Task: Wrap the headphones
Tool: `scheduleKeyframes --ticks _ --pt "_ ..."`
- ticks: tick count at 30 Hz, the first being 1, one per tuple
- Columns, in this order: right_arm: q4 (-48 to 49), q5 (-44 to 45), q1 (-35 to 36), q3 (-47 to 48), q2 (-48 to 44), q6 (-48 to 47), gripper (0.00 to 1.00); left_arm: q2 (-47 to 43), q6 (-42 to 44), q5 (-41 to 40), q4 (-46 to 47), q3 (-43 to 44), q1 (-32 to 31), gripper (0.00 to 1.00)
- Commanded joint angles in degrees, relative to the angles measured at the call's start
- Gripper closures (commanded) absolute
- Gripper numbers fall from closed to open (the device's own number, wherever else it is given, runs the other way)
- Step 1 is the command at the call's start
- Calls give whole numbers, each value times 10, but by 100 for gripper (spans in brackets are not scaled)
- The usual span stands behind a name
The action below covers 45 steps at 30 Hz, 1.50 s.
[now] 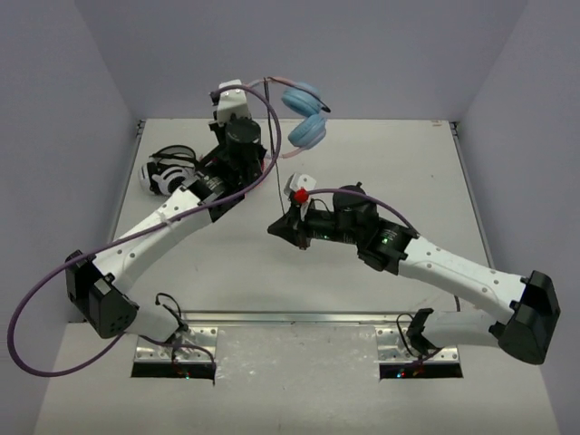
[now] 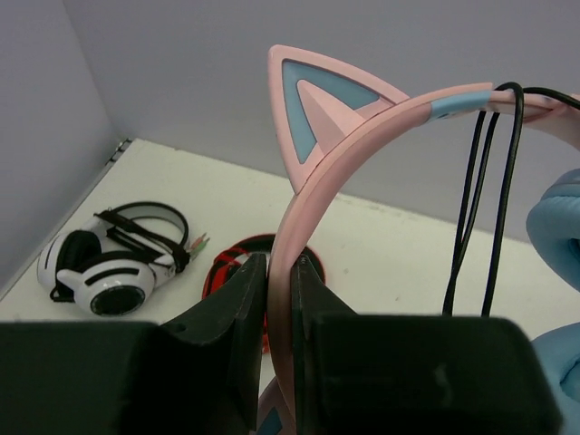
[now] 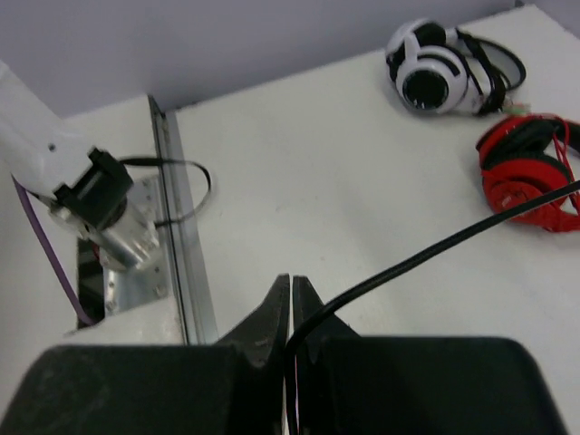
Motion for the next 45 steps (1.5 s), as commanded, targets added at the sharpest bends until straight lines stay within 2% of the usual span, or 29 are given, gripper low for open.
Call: scheduleKeyframes --ticks 1,3,4,5,6,7,9,12,17,22,26,30,32,35,36,40,41,42,45 --pt "-192 18 8 97 26 -101 99 -24 62 15 141 -86 10 100" --pt "-286 19 6 159 54 -174 99 -40 57 41 157 -179 10 100" --pt "-315 16 5 175 61 -194 99 -48 43 83 163 -212 10 100" --pt "-370 13 5 205 75 -234 99 -72 34 109 185 -281 10 100" --pt "-396 12 5 221 82 -252 99 -85 26 138 199 -282 10 100" --pt "-423 15 4 234 90 -266 99 -96 19 188 215 -345 10 100" --pt "-482 37 3 263 105 -300 99 -126 -3 247 239 -393 10 100" --pt "-497 55 -10 255 96 -320 99 -153 -23 305 264 -470 10 100" --pt "-447 78 -32 187 59 -331 98 -186 -48 458 324 -561 8 100" --pt "-372 176 -67 150 60 -348 95 -207 -41 517 306 -570 2 100" --pt "-273 237 -110 139 65 -348 98 -216 -34 528 299 -577 2 99" --pt "-234 315 -124 141 94 -382 97 -226 -24 533 296 -581 1 100" --pt "-227 326 -139 154 111 -384 96 -230 -19 543 295 -581 1 100" --pt "-236 320 -145 172 121 -385 86 -223 -13 537 282 -574 1 100" --pt "-243 316 -146 179 128 -384 86 -218 -13 533 281 -571 1 100" --pt "-266 283 -148 196 140 -377 85 -205 -25 512 258 -556 1 100" --pt "-271 279 -148 196 141 -375 86 -202 -26 507 252 -548 1 100" --pt "-275 269 -150 196 148 -374 93 -201 -28 499 245 -545 1 100" --pt "-277 272 -160 195 163 -370 92 -210 -29 500 244 -541 1 100"
